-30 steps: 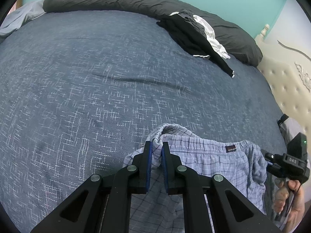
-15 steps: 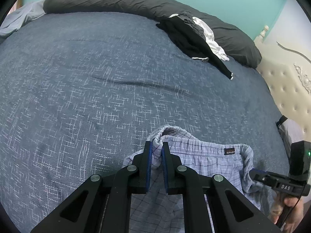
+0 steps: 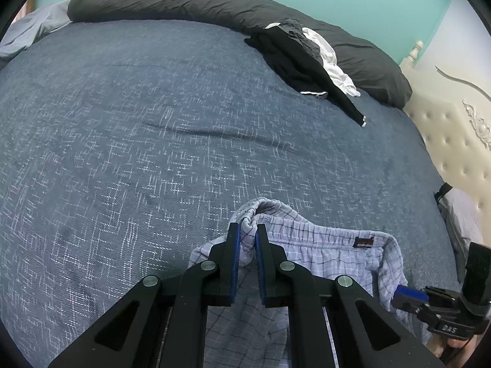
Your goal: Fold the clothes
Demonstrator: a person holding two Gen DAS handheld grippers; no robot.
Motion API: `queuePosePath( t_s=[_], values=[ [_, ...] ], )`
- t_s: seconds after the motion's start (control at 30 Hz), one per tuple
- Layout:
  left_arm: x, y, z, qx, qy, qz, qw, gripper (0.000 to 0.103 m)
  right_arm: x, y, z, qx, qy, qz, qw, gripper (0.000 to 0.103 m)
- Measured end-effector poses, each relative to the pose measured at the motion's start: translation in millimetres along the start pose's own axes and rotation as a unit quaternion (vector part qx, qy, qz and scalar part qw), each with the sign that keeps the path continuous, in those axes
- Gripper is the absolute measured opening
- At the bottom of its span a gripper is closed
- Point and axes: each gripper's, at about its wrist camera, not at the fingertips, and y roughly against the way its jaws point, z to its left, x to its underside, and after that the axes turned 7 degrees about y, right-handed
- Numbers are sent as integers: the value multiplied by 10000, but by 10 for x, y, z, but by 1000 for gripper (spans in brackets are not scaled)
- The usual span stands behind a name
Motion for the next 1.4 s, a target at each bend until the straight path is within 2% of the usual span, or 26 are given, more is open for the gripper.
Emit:
queuePosePath(
  t_s=[0.13, 0.37, 0.43, 0.53, 0.83, 0.9, 0.97, 1.03, 1.2, 1.4],
  values=[
    [5, -2, 14, -14, 20, 16, 10000, 11, 34, 39, 51, -98, 117, 12, 9999, 25],
    [12, -11, 6, -26, 24, 26, 10000, 11, 34, 243, -168, 142, -418, -439, 9981, 25],
    [11, -17, 7, -31, 30, 31, 10000, 11, 23, 239, -181, 254, -426, -426, 9979, 26],
    [8, -20, 8, -31, 29, 30, 10000, 11, 8, 235, -201, 422, -438, -406, 9973, 38],
    [14, -30, 19, -27, 30, 51, 10000, 11, 7, 39, -139, 740, -116, -269, 9968, 37],
    [17, -31, 28, -21, 33, 62, 10000, 11, 13, 17, -157, 789, -81, -288, 9964, 29],
    [11, -24, 35, -23, 34, 52, 10000, 11, 8, 27, -191, 823, -76, -332, 9960, 16],
    [1, -12, 44, -32, 47, 31, 10000, 11, -7, 77, -211, 884, -67, -434, 9951, 12],
    [-30, 50, 58, -28, 73, -82, 9999, 11, -83, 324, -237, 1060, -36, -959, 9897, 8],
    [-101, 216, 55, -28, 93, -381, 9992, 10, -171, 667, -286, 1037, -70, -1635, 9811, 7]
  ],
)
